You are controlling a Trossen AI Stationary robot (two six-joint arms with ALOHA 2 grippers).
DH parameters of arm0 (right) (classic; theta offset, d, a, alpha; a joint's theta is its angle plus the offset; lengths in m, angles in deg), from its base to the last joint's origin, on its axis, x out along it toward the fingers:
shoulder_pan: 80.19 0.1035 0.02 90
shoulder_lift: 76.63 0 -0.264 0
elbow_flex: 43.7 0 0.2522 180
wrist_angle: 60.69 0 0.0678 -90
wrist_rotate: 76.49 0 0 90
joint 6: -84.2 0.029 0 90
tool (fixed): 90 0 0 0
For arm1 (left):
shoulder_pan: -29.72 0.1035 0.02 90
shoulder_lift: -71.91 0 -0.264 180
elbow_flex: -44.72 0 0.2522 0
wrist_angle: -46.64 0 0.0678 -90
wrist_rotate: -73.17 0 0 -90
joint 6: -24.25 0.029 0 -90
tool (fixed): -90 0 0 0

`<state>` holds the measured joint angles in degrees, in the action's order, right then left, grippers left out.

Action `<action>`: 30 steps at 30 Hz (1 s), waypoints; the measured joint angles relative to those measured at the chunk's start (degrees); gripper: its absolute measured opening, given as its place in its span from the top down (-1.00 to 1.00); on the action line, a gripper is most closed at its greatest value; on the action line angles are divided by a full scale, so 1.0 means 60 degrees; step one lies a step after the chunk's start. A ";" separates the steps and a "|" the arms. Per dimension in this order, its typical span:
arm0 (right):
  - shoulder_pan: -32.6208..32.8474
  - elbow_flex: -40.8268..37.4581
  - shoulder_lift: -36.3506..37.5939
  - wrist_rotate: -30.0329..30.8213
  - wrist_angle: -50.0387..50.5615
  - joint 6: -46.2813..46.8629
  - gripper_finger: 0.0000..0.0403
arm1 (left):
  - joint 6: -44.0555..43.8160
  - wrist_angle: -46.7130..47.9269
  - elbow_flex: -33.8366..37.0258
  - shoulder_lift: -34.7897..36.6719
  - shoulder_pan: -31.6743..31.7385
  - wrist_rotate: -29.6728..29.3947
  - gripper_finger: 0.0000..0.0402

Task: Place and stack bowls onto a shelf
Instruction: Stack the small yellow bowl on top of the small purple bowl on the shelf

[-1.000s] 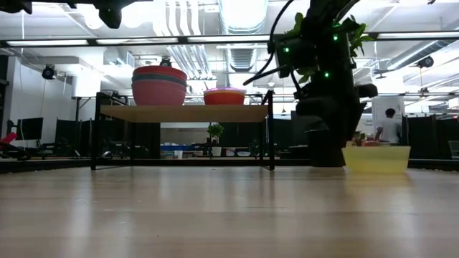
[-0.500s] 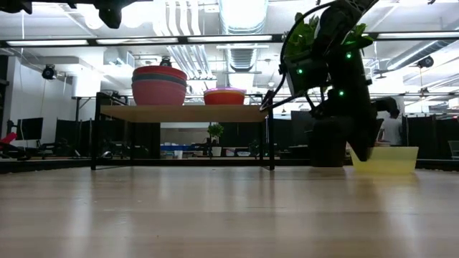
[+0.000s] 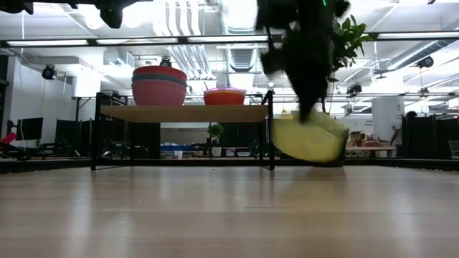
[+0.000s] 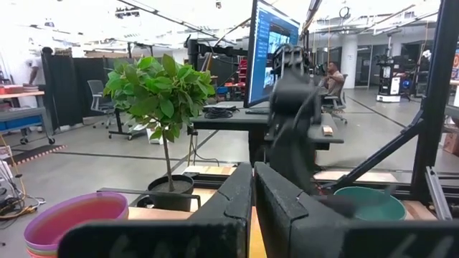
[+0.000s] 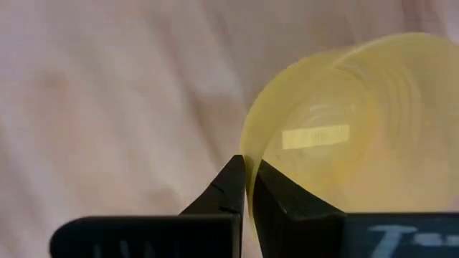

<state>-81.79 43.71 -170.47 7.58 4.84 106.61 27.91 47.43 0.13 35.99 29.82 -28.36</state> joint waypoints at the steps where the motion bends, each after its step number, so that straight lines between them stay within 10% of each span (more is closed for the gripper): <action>1: 0.0131 0.0356 0.0000 -0.0019 -0.0167 -0.0531 0.96 | 0.0014 0.0000 0.0000 0.0000 0.0000 0.0000 1.00; 6: 0.0683 0.2162 0.0000 0.0425 -0.1086 -0.3738 0.96 | 0.0021 0.0000 0.0000 0.0000 0.0000 0.0000 1.00; 14: 0.0498 0.4096 -0.0009 0.4175 -0.2027 -0.7937 0.96 | 0.0017 -0.0024 0.0000 0.0000 0.0000 -0.0004 1.00; 22: -0.1146 0.4845 -0.0022 0.3969 -0.2523 -0.9099 0.96 | 0.0021 -0.0058 0.0000 0.0000 0.0000 -0.0004 1.00; 30: -0.2667 0.4841 -0.0025 0.1076 -0.2542 -0.8382 0.96 | 0.0021 -0.0115 0.0000 0.0000 0.0000 -0.0004 1.00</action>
<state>-97.79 72.75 -170.63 14.03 -10.41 56.32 28.04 46.74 0.13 35.99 29.82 -28.38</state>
